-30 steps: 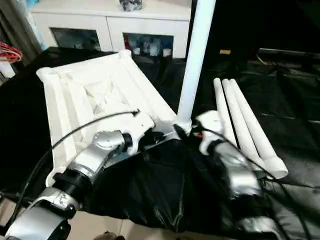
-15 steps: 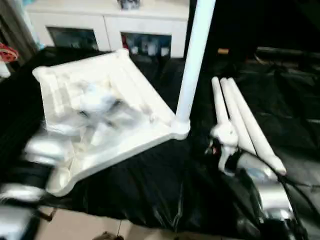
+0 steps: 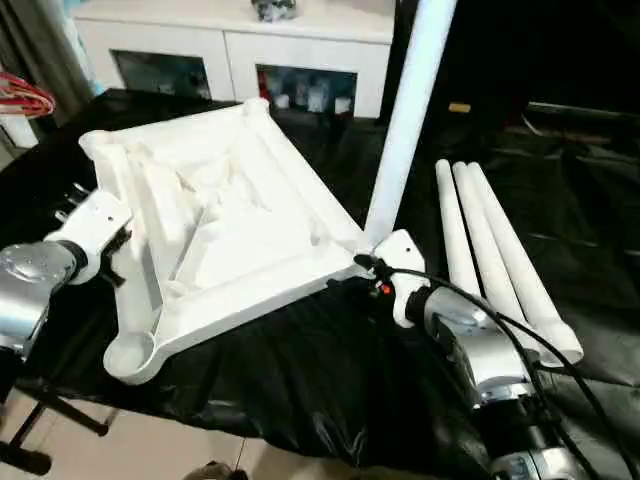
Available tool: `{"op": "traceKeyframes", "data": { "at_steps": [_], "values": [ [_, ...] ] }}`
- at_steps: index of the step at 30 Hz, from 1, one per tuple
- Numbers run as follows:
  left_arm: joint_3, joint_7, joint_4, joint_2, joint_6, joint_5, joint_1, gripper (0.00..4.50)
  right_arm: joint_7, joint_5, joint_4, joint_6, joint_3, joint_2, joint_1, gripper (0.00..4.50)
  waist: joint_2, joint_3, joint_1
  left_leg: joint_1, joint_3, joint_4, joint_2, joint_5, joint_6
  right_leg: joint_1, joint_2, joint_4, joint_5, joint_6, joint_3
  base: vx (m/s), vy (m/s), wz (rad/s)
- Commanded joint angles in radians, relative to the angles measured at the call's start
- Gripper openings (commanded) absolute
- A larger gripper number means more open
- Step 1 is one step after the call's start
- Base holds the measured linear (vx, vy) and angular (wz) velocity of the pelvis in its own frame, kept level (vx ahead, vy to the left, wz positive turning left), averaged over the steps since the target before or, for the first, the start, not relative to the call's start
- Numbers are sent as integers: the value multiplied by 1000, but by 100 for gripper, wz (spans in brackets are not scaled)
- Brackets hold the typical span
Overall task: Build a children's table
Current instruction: Rotate leg to tighten, then rotate table base
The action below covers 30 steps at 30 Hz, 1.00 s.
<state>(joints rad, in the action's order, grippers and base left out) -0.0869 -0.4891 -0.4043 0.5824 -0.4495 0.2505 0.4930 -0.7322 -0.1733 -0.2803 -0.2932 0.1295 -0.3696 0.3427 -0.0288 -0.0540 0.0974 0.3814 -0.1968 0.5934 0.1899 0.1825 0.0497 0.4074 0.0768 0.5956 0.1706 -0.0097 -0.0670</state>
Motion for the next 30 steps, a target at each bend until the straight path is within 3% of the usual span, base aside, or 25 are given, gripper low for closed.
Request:
{"op": "traceKeyframes", "data": {
  "at_steps": [1, 6, 12, 15, 21, 23, 26, 28, 30],
  "values": [
    [-27, -31, 24, 14, -16, 15, -16, 0, 2, 34, -32, -5, 13, 0, 16, 286, -2, 72, -1, -19, 25, -67, 40, 159, -30, -43, 67, -54, 162, -209, 44, 0, 0, 0],
    [-116, -220, 92, 35, -33, -23, -37, 0, 30, 67, -156, 24, 29, 26, 77, 248, -5, 69, -7, -22, 26, -70, 41, 205, -16, -41, 70, -61, 209, -220, 44, 0, 0, 0],
    [-193, -343, 121, 62, -18, -19, -38, 0, 68, 95, -244, 59, 39, 53, 132, 204, -9, 60, -13, -31, 29, -78, 40, 301, 18, -38, 70, -73, 322, -195, 45, 0, 0, 0],
    [-219, -435, 177, 62, -28, -65, -49, 0, 85, 94, -281, 73, 22, 75, 165, 183, -10, 59, -15, -34, 31, -81, 41, 333, 32, -37, 70, -76, 361, -185, 45, 0, 0, 0],
    [-247, -570, 318, 46, -69, -176, -85, 0, 139, 122, -390, 161, 20, 108, 214, 138, -11, 60, -14, -38, 28, -80, 42, 333, 39, -35, 72, -73, 336, -211, 48, 0, 0, 0],
    [-252, -562, 317, 30, -73, -167, -82, 0, 161, 95, -400, 185, -18, 130, 233, 104, -7, 61, -17, -33, 28, -81, 40, 317, 34, -40, 70, -70, 320, -206, 48, 0, 0, 0],
    [-255, -512, 275, 7, -39, -122, -70, 0, 175, 67, -380, 190, -58, 133, 248, 93, -6, 63, -20, -30, 27, -79, 38, 295, 23, -43, 68, -69, 296, -203, 48, 0, 0, 0],
    [-248, -496, 264, -4, -34, -119, -65, 0, 175, 75, -365, 190, -60, 119, 248, 61, -4, 66, -20, -29, 25, -76, 39, 264, 15, -44, 67, -65, 271, -205, 48, 0, 0, 0],
    [-242, -494, 267, -14, -38, -131, -61, 0, 179, 97, -352, 175, -54, 92, 246, 61, -4, 66, -19, -28, 24, -74, 37, 247, 11, -45, 64, -63, 258, -205, 47, 0, 0, 0]
  ]
}}
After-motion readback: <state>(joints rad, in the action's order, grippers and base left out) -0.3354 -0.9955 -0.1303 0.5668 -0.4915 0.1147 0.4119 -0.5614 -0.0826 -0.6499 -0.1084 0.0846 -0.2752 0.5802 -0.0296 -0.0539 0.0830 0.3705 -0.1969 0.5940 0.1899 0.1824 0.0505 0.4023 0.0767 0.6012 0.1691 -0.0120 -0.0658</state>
